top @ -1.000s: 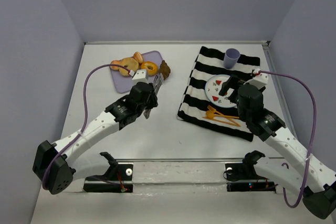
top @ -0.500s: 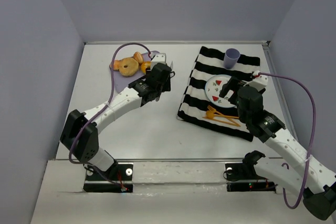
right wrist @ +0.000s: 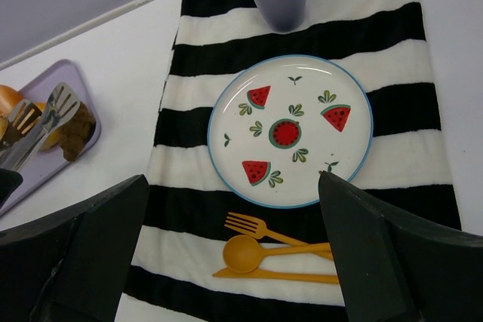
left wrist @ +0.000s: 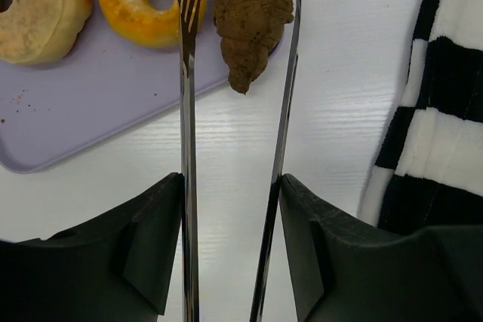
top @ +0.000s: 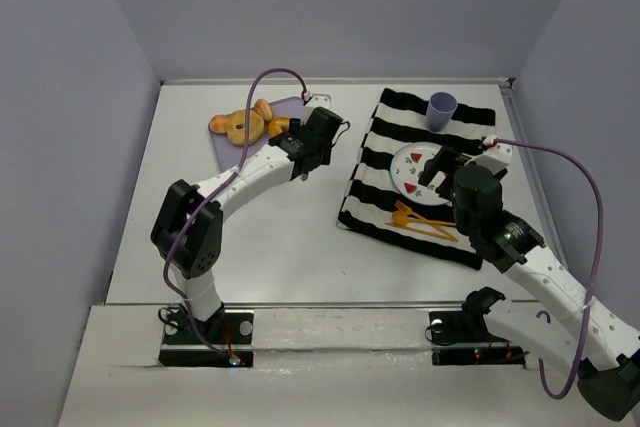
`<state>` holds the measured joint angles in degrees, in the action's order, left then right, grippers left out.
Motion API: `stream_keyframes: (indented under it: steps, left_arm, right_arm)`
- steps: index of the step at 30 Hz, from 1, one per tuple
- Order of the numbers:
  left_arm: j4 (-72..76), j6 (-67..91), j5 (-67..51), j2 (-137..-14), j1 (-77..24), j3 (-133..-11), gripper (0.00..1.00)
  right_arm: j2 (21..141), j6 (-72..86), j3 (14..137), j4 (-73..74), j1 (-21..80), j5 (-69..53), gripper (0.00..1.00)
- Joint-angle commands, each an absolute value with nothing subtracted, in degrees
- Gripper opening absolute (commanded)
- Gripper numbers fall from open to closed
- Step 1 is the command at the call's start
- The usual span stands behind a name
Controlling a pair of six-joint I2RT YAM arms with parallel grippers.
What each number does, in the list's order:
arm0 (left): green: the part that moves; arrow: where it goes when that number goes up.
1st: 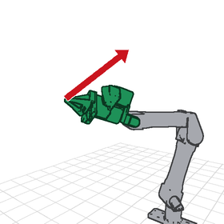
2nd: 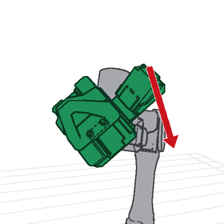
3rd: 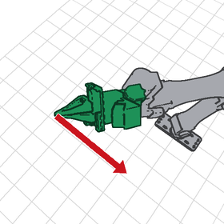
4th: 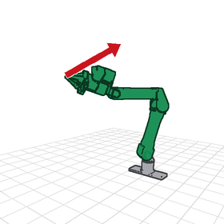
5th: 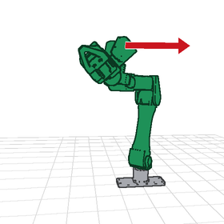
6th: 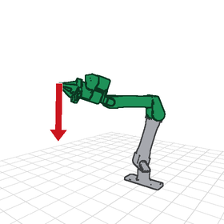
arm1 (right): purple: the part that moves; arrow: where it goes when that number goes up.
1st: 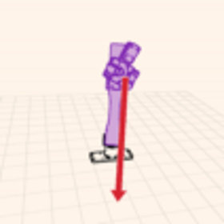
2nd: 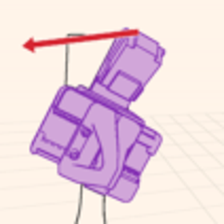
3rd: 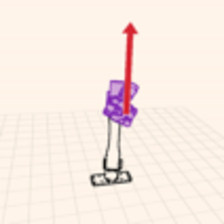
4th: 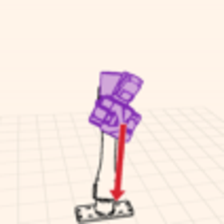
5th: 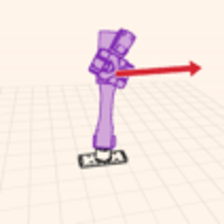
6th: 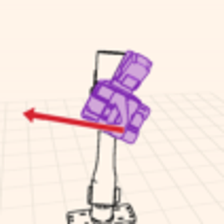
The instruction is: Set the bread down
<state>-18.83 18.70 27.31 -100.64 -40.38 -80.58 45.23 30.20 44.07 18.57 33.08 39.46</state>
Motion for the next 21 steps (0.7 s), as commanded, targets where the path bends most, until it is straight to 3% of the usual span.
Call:
stream_keyframes:
  steps: [1,13,21]
  left_arm:
    - [-19.95,16.26,28.74,-101.95,-40.25,-85.16,0.62]
    - [-22.76,15.47,28.21,-105.47,-40.25,-86.66,0.62]
    - [-24.96,15.91,28.82,-105.48,-40.34,-88.77,0.39]
  right_arm:
    - [44.21,29.79,43.68,15.12,33.49,42.10,1.00]
    - [43.77,29.79,43.15,14.94,33.49,43.07,1.00]
    - [42.98,29.97,42.71,14.85,33.49,44.83,1.00]
